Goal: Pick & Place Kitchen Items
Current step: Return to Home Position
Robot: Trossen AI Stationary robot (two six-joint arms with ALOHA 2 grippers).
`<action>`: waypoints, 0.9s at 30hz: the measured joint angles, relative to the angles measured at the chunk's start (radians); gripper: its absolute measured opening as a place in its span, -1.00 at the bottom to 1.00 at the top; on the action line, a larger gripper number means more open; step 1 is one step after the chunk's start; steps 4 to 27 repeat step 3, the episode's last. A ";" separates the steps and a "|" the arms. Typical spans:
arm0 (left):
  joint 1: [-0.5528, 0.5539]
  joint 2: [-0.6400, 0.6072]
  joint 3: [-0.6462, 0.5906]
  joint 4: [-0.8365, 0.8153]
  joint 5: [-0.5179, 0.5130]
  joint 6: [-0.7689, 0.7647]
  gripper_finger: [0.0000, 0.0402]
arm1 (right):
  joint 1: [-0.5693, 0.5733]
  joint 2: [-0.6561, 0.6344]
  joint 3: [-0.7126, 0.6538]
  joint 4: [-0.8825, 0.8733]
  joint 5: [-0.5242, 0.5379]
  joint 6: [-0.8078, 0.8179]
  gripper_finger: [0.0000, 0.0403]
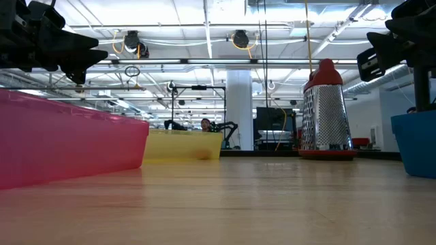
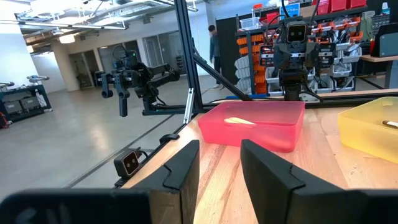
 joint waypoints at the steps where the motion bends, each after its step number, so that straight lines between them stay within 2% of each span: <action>1: 0.000 0.000 0.000 0.000 0.000 0.000 -0.12 | 0.000 0.000 0.000 0.000 0.000 0.000 -0.45; 27: 0.000 0.000 0.000 0.000 0.000 0.000 -0.12 | 0.000 0.000 0.000 0.000 0.000 0.000 -0.45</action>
